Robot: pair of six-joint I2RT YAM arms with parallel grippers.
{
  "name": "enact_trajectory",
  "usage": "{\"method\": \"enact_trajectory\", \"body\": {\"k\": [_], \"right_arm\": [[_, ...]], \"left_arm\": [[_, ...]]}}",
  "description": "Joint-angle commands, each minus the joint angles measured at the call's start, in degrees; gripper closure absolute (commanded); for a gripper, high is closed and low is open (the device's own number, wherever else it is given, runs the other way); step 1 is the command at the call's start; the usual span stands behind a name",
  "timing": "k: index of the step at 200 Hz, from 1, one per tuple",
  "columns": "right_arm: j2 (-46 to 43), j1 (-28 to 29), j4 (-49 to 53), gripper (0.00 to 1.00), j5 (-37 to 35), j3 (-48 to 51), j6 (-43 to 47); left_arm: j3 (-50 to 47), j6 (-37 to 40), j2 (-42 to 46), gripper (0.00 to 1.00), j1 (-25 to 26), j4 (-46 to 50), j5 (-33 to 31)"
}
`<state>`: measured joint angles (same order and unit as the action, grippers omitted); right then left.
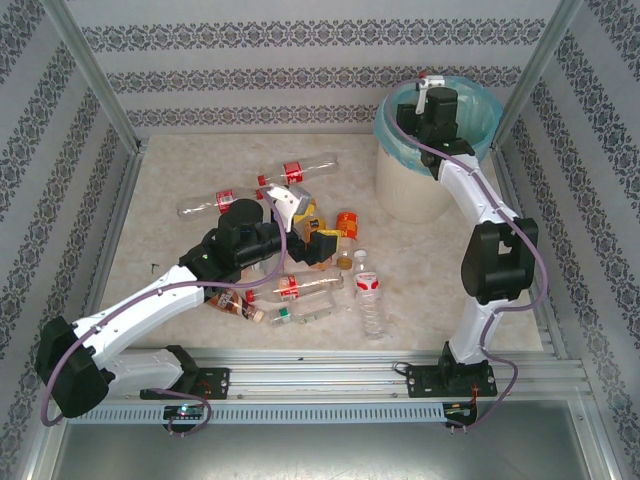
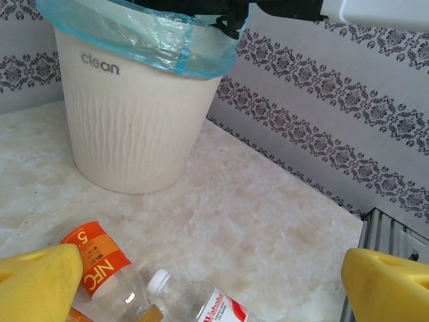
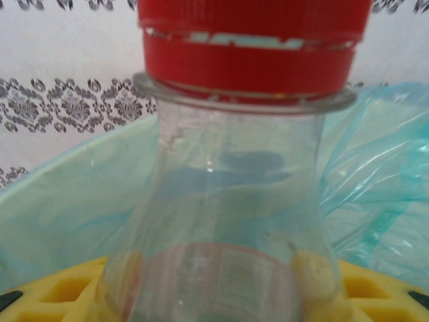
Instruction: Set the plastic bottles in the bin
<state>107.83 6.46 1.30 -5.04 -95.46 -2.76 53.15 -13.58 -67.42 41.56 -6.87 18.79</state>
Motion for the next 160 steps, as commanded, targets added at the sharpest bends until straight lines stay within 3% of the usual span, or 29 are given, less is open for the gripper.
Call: {"method": "enact_trajectory", "body": {"k": [1,79,120,160], "right_arm": [[0.4,-0.7,-0.3,0.47,1.6,-1.0,0.6],[1.7,-0.9,2.2,0.37,1.3,-3.3,0.0],[1.1,-0.9,3.1,0.23,1.6,-4.7,-0.5],[0.0,-0.9,4.7,0.22,1.9,-6.4,-0.4]], "left_arm": [[0.0,-0.9,-0.4,0.01,0.3,-2.5,-0.4],[1.3,-1.4,-2.5,0.01,0.3,-1.3,-0.2],[1.0,-1.5,-2.4,0.01,0.3,-0.9,-0.7],[1.1,-1.4,-2.3,0.01,0.2,-0.7,-0.7]]}}
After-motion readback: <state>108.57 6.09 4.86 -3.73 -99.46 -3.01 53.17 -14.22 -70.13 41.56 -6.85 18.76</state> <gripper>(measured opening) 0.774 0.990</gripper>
